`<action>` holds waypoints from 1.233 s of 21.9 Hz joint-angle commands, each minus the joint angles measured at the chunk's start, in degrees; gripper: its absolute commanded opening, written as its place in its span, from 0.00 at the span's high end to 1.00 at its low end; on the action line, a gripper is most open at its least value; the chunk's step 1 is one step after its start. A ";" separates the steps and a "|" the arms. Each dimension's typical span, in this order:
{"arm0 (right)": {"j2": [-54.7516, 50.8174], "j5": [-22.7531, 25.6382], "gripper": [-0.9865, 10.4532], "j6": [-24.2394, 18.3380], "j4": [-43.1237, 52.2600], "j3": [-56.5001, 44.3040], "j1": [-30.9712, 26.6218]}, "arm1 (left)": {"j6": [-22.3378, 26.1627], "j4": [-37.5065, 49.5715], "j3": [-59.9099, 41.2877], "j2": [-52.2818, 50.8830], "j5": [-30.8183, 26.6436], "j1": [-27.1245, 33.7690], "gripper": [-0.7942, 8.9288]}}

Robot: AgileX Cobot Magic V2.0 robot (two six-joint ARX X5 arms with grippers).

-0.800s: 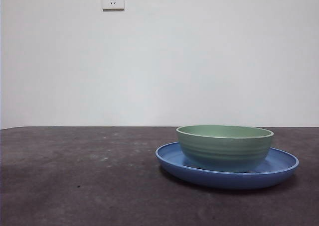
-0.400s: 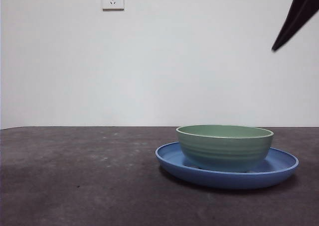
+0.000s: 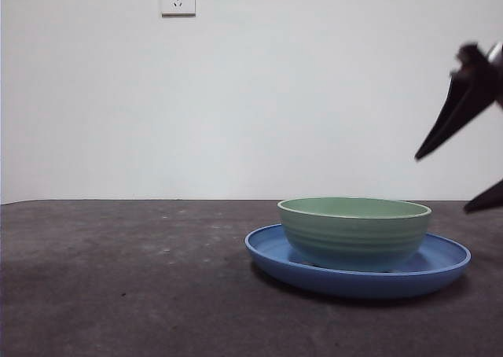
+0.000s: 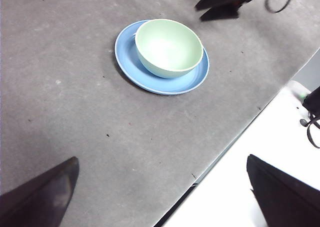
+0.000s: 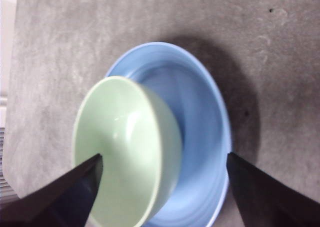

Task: Place the green bowl on the blue plate

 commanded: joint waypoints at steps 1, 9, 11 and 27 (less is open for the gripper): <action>4.22 -0.31 0.59 -1.79 1.97 1.01 -0.15 | 0.07 0.22 0.68 0.24 0.17 -0.17 0.34; 11.72 -0.33 0.65 -2.78 5.11 1.01 -0.17 | 0.00 0.07 0.68 0.24 0.17 -0.17 0.34; 12.85 -0.33 0.68 -3.52 4.81 1.01 -0.17 | 0.02 0.09 0.68 0.26 0.15 -0.17 0.34; 13.33 -2.12 0.68 -2.62 2.64 4.42 -2.10 | 0.04 0.48 0.68 0.26 0.15 -0.17 0.34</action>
